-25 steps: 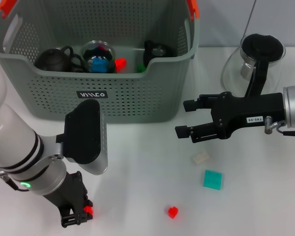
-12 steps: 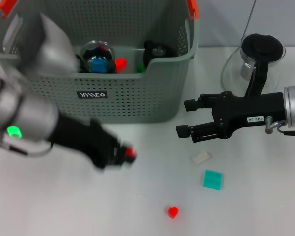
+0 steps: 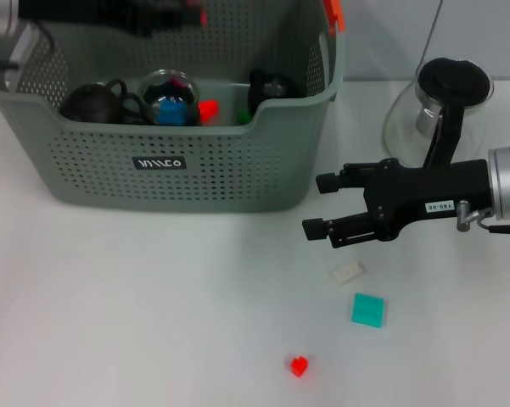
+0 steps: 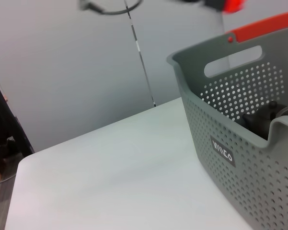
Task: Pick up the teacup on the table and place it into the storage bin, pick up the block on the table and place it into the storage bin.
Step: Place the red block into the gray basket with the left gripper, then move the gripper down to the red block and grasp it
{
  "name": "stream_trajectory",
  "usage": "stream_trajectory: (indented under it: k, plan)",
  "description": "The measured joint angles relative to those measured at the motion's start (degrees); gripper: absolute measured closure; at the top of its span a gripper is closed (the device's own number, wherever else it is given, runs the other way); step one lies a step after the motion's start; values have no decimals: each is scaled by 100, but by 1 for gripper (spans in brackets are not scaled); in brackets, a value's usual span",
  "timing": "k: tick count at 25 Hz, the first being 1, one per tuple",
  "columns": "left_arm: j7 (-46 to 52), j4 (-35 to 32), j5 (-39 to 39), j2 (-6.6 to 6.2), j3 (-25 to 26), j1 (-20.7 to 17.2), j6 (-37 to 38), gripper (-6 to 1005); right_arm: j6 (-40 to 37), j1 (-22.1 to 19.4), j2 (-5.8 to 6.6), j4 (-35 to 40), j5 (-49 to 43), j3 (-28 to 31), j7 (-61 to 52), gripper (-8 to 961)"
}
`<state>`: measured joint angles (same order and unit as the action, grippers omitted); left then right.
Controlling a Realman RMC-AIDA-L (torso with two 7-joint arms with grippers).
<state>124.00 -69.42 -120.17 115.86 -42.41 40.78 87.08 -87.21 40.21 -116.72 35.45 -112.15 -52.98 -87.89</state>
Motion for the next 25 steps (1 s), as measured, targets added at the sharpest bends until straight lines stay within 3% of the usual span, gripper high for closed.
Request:
stream_trajectory:
  k: [3, 10, 14, 17, 20, 22, 25]
  plan:
    - [17, 210, -155, -30, 1, 49, -518, 756, -14, -1, 0, 2, 0, -9, 0, 41]
    - [-19, 252, -580, 84, 22, -11, -1284, 738, -36, -28, -9, 5, 0, -19, 8, 41]
    - [0, 62, -408, 101, 152, -198, -1183, 524, -48, -30, -8, 6, 0, -20, 8, 41]
    - [-388, -199, 224, 123, 196, -554, -364, 393, -61, -31, -4, 6, 0, -20, 11, 42]
    - [-1645, -274, 971, 195, 140, -977, 1136, 276, -69, -32, -2, 7, -2, -32, 19, 42]
    - [-2737, -270, 1107, 303, 63, -1275, 2212, 199, -73, -29, 2, 6, -5, -68, 22, 42]
    - [-3973, -266, 1043, 485, -76, -1772, 2964, 85, -99, -24, 42, 6, -38, -147, 27, 42]
